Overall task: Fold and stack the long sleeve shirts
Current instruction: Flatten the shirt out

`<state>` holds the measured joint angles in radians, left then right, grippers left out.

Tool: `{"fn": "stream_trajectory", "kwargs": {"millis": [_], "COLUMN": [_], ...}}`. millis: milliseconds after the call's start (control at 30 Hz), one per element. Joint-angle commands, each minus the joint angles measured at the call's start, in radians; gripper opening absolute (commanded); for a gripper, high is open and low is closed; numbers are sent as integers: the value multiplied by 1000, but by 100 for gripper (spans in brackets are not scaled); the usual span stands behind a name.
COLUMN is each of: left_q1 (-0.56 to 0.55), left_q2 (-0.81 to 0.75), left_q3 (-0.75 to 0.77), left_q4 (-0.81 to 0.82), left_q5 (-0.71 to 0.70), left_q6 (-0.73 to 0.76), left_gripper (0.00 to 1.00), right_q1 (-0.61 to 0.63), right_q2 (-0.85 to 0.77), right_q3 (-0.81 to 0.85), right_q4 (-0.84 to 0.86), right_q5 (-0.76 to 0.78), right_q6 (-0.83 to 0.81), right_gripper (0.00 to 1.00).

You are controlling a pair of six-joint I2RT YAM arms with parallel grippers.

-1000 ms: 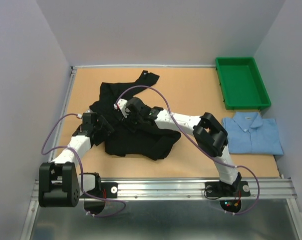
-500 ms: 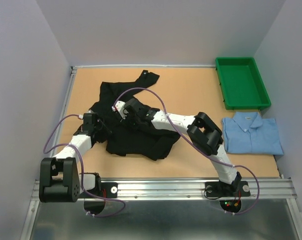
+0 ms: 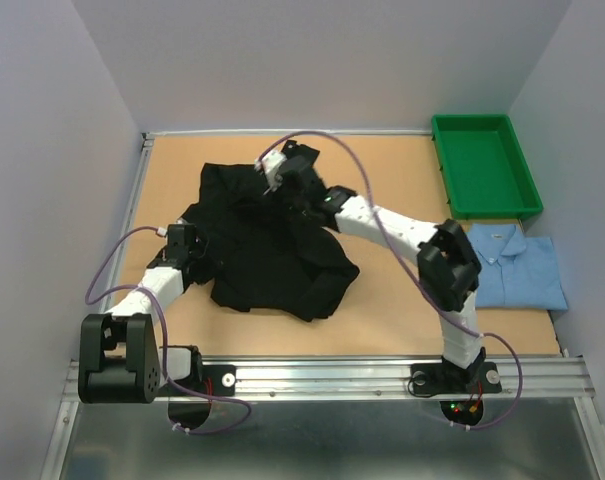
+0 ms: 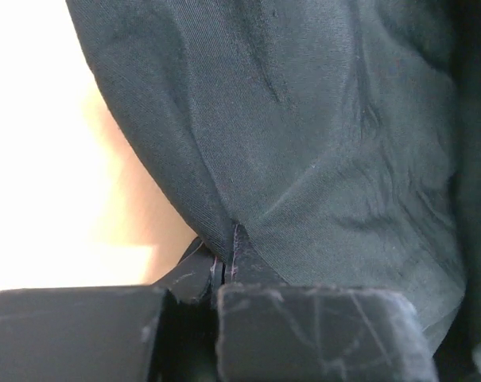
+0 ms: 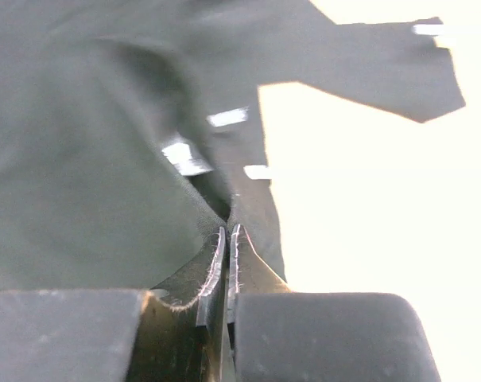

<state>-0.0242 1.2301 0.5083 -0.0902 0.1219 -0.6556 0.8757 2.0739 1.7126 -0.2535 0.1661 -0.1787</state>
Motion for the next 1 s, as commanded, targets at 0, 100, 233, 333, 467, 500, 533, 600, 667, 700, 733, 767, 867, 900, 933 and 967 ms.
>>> {"fn": "stream_trajectory", "kwargs": {"millis": [0,100,233,333,467,500,533,600,667,700,733,767,867,900,933,967], "left_q1": [3,3,3,3,3,3,3,3,1,0,-5,-8,-34,-43,-60,-72], "left_q2": [-52,-46,-5,41,75,83,98,136,170,187,225,245,322,344,386,406], "left_q3": [87,127,196,219,234,236,246,269,320,340,384,410,527,561,632,671], "left_q4": [-62,-89,-89,-83,-68,-63,-57,-52,-46,-45,-43,-45,-48,-51,-60,-83], "left_q5": [-83,-94,-18,15,9,7,8,15,22,27,30,35,35,29,24,18], "left_q6": [68,103,152,155,159,162,165,172,175,175,180,183,206,215,223,241], "left_gripper": [0,0,0,0,0,1,3,6,8,8,8,8,12,13,14,18], "right_q1": [-185,-322,-458,-561,-636,-645,-653,-669,-678,-684,-690,-704,-744,-754,-764,-779], "right_q2": [-181,-221,-247,-218,-192,-183,-184,-196,-199,-199,-201,-202,-202,-204,-207,-216], "right_q3": [-53,-129,-194,-217,-240,-240,-242,-242,-231,-228,-228,-229,-231,-231,-232,-232], "right_q4": [54,54,56,56,59,57,57,57,56,56,56,56,56,56,54,53], "right_q5": [105,99,67,69,84,85,84,79,81,82,91,96,101,102,110,118], "right_q6": [105,176,269,306,329,326,326,318,311,308,309,318,337,341,344,352], "right_gripper": [1,0,1,1,7,10,13,13,11,10,9,9,10,11,11,12]}}
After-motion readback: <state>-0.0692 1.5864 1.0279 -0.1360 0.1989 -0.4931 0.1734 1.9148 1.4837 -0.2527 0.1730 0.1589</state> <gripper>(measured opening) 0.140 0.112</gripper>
